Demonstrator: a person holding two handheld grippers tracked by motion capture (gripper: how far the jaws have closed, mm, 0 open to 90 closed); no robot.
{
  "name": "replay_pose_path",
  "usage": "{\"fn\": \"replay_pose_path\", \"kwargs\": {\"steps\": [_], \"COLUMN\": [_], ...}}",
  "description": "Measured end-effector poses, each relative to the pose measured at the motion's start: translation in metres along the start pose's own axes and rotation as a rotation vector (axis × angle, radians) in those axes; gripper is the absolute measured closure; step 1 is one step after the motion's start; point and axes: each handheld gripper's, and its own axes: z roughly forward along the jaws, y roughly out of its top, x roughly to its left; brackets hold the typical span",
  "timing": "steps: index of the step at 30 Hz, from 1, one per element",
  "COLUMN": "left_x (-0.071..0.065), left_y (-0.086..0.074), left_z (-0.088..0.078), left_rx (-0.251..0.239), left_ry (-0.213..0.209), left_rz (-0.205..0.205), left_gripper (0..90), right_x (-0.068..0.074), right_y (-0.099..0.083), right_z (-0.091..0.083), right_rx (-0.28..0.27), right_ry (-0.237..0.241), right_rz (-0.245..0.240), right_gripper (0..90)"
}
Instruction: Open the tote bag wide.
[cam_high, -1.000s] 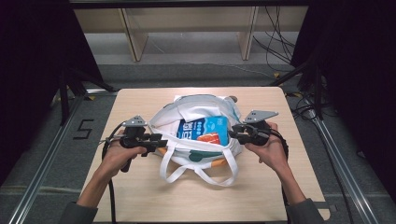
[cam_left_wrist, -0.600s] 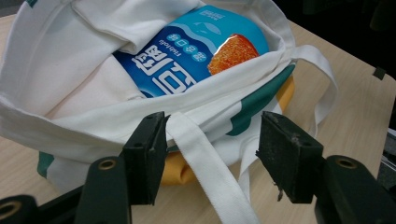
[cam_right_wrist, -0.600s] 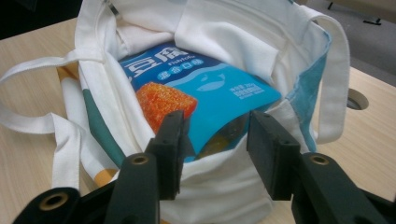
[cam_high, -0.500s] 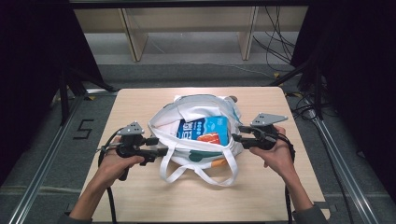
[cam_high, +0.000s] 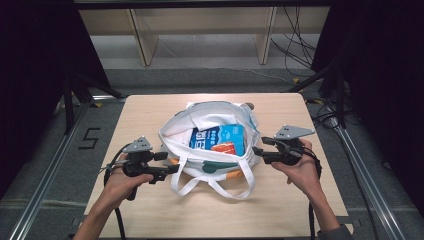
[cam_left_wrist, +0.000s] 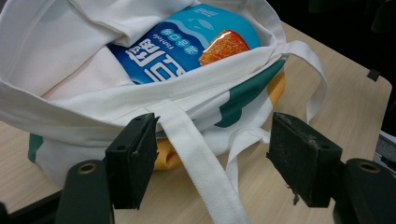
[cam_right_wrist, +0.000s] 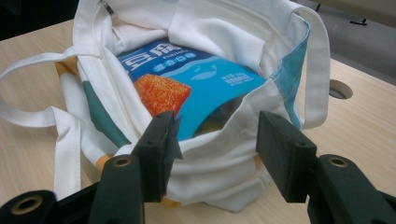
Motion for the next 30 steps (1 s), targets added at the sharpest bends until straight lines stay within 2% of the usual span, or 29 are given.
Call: {"fn": "replay_pose_path", "kwargs": {"steps": [3, 4, 5, 6, 8, 11, 14, 15, 17, 18, 19, 20, 22, 23, 24, 28, 29, 30], "left_x": [-0.002, -0.003, -0.004, -0.003, -0.004, -0.005, -0.007, -0.007, -0.008, -0.009, -0.010, -0.011, -0.013, -0.014, -0.014, -0.014, -0.014, -0.015], "left_y": [-0.002, -0.002, -0.003, -0.004, -0.006, -0.009, -0.013, -0.013, -0.017, -0.018, -0.020, -0.020, -0.023, -0.024, -0.025, -0.029, -0.030, -0.031], "left_z": [0.000, 0.000, 0.000, 0.000, -0.001, -0.002, -0.004, -0.005, -0.004, -0.003, -0.002, -0.003, -0.001, -0.001, 0.000, 0.000, 0.000, 0.000], "left_rx": [0.002, 0.003, -0.003, -0.004, 0.002, 0.003, -0.009, 0.000, -0.001, 0.003, -0.003, 0.002, 0.001, 0.002, -0.005, -0.002, 0.002, -0.006], "left_ry": [-0.005, -0.001, 0.006, 0.004, 0.014, 0.011, 0.028, 0.024, 0.025, 0.025, 0.025, 0.026, 0.023, 0.024, 0.029, 0.025, 0.032, 0.042], "left_rz": [0.002, 0.011, 0.016, 0.020, 0.005, 0.005, -0.003, -0.003, 0.009, -0.006, -0.004, -0.006, -0.003, -0.005, -0.003, -0.003, -0.005, -0.011], "left_gripper": [30.7, 30.4, 30.1, 29.7, 29.1, 28.1, 26.9, 26.9, 26.4, 26.3, 26.2, 25.9, 25.7, 25.6, 25.4, 25.0, 24.8, 24.8], "right_x": [0.002, 0.000, 0.002, 0.001, 0.002, 0.002, 0.001, 0.001, 0.003, 0.004, 0.003, 0.005, 0.005, 0.007, 0.005, 0.007, 0.006, 0.008], "right_y": [-0.003, -0.003, -0.005, -0.006, -0.008, -0.012, -0.017, -0.018, -0.020, -0.021, -0.022, -0.023, -0.025, -0.026, -0.027, -0.031, -0.032, -0.033], "right_z": [-0.002, -0.002, -0.004, -0.004, -0.005, -0.007, -0.008, -0.009, -0.010, -0.011, -0.011, -0.012, -0.013, -0.013, -0.013, -0.014, -0.013, -0.014], "right_rx": [0.003, -0.007, 0.008, 0.004, 0.001, -0.001, -0.001, 0.008, 0.013, 0.004, -0.001, 0.010, 0.007, 0.012, 0.007, 0.010, -0.002, 0.013], "right_ry": [-0.008, -0.013, -0.006, -0.008, -0.013, -0.018, -0.025, -0.022, -0.027, -0.028, -0.030, -0.025, -0.025, -0.029, -0.026, -0.031, -0.034, -0.028], "right_rz": [0.029, 0.006, 0.030, 0.026, 0.036, 0.033, 0.019, 0.020, 0.045, 0.040, 0.029, 0.051, 0.038, 0.061, 0.036, 0.052, 0.031, 0.048], "right_gripper": [45.7, 45.2, 44.8, 44.3, 43.6, 42.8, 42.0, 41.9, 41.3, 41.0, 40.4, 40.4, 40.2, 39.9, 39.7, 39.1, 38.9, 38.7]}}
